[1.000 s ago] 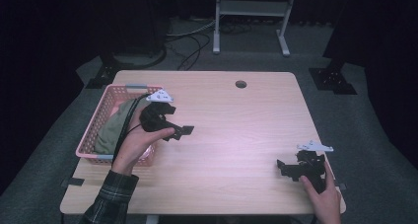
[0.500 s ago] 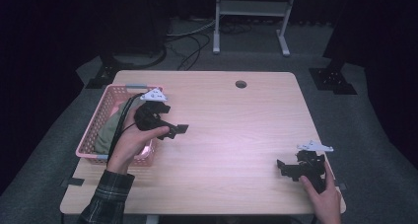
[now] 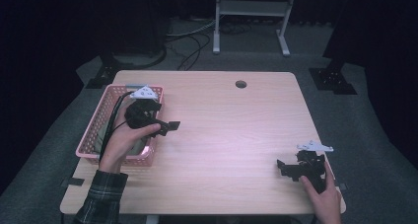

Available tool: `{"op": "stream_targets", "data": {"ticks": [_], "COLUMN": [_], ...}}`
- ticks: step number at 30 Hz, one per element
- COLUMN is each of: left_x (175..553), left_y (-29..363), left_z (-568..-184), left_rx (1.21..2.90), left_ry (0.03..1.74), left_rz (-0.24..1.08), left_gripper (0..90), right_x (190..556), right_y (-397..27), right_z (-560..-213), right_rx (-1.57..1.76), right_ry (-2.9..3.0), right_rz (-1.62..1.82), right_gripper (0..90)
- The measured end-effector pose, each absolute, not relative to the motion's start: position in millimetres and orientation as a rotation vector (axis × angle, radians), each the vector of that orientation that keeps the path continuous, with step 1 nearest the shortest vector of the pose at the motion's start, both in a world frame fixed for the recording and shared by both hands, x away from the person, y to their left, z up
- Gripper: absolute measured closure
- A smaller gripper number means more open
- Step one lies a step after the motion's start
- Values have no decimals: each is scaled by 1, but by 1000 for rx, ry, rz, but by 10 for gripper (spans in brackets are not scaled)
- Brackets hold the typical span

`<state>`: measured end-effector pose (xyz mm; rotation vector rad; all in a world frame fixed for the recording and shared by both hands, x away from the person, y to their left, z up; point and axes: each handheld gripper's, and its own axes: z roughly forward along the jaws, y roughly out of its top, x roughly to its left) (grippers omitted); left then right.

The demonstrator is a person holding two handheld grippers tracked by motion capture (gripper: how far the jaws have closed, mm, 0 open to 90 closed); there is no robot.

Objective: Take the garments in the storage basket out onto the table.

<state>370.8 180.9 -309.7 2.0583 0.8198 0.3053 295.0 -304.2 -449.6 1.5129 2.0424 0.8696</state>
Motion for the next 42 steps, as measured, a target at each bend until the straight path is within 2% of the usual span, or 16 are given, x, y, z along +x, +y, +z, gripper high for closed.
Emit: {"op": "stream_targets", "data": {"ticks": [42], "left_x": [377], "left_y": [244], "left_z": [-314], "left_rx": [2013], "left_ry": [961], "left_rz": [385], "left_gripper": [0], "right_x": [295], "right_y": [-304], "right_z": [-450], "right_rx": [1512], "right_ry": [2043], "right_rz": [869], "right_gripper": [0]}}
